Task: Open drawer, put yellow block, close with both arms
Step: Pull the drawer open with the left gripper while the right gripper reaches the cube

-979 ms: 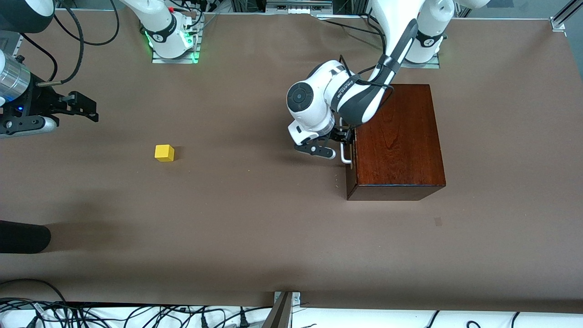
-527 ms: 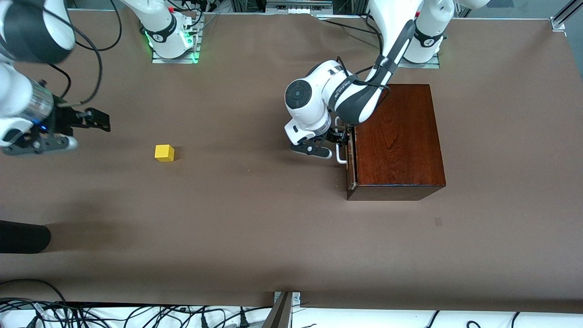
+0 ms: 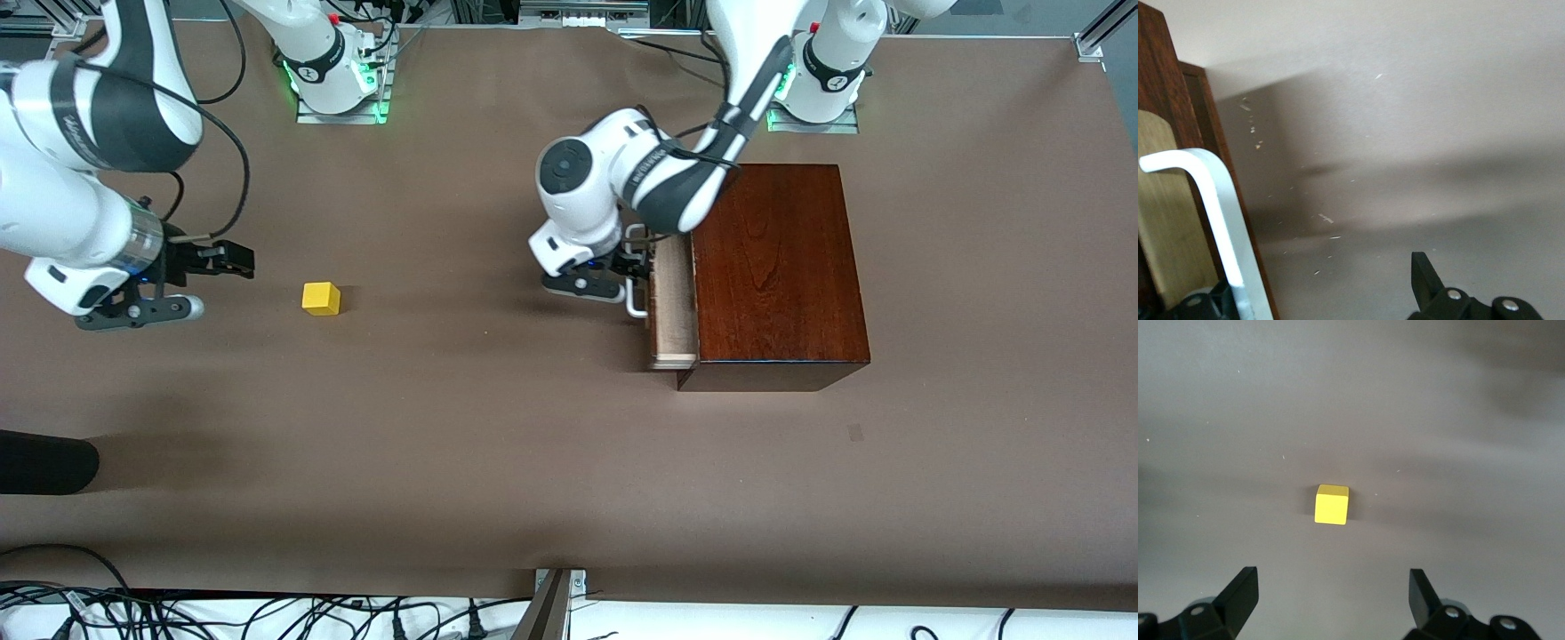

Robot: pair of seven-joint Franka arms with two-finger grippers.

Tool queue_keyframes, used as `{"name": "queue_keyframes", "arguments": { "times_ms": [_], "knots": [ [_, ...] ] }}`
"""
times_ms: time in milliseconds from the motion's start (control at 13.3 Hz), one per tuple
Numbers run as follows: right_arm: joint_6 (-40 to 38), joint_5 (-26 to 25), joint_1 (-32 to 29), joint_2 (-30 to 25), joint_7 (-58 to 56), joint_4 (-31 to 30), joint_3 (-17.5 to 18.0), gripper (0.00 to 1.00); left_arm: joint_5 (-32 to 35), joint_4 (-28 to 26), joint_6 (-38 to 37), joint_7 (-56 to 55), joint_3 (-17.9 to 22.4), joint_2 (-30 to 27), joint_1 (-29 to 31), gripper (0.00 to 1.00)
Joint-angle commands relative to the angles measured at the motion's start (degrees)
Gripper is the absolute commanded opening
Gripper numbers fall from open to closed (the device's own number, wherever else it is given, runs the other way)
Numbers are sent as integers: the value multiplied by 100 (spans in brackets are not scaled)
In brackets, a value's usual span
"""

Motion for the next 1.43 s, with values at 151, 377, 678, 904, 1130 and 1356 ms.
{"name": "queue_keyframes", "arguments": {
  "times_ms": [151,377,678,904,1130,1356],
  "knots": [
    [1223,311,14,-155,117,-1210,-21,100,-290,823,293,-35,-61,581,-166,100],
    [2208,365,14,-156,117,-1922,-21,100,-273,823,293,-254,-53,563,-210,100],
    [3307,469,14,-129,125,-2740,-21,100,-202,796,179,-263,-35,502,-289,100],
    [3782,611,14,-7,117,-3031,-21,100,-203,797,152,-290,9,265,-237,100],
    [4398,611,14,160,117,-3322,-12,100,-194,805,-373,-228,35,-86,-123,100],
    [4811,620,14,398,125,-3444,-3,100,-176,805,-752,-211,35,-245,9,100]
  ]
}}
